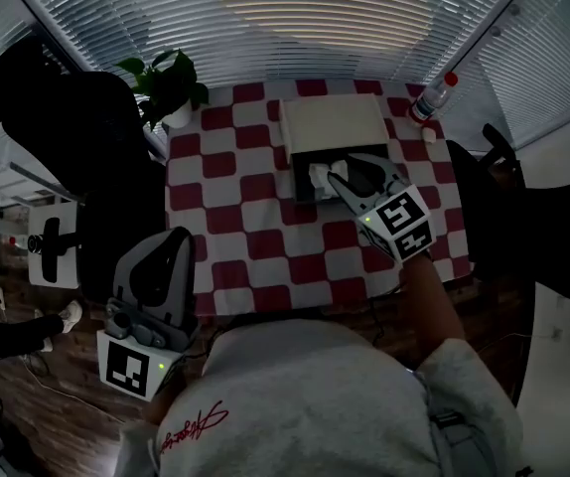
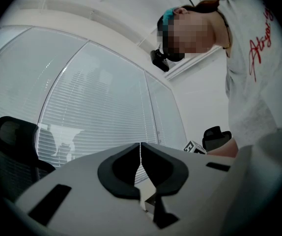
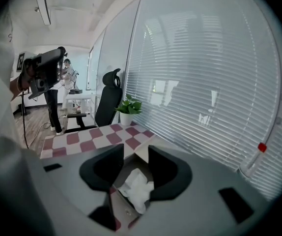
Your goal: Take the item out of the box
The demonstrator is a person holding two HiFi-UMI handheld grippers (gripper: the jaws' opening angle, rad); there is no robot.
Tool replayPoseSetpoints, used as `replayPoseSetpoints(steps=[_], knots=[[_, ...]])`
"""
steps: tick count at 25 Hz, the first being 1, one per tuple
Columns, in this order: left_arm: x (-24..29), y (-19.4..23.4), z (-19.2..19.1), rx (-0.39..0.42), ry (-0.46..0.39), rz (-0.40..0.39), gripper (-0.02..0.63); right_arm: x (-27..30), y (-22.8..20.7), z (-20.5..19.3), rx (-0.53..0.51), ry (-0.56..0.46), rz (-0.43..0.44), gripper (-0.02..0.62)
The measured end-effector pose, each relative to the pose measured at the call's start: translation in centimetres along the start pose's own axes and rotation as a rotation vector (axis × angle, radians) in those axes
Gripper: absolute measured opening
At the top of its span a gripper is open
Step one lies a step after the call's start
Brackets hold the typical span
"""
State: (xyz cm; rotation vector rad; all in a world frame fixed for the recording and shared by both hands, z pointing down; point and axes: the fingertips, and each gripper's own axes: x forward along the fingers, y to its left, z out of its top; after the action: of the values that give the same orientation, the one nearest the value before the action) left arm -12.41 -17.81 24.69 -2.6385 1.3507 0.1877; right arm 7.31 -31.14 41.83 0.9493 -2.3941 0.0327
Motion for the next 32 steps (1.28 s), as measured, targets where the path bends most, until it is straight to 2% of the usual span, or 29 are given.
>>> replayPoseSetpoints(steps=[21,32], knots=[[-1.3,0.9,0.2,0.015,0.01,0.044,0.018,3.8,0.3,-5.1,0.005,0.193,0.076,0.168],[-1.9,1.1,0.3,0.022,0.017,0.062,0.018,5.0,0.2,-6.9,0.007,0.255,0.103,0.169]])
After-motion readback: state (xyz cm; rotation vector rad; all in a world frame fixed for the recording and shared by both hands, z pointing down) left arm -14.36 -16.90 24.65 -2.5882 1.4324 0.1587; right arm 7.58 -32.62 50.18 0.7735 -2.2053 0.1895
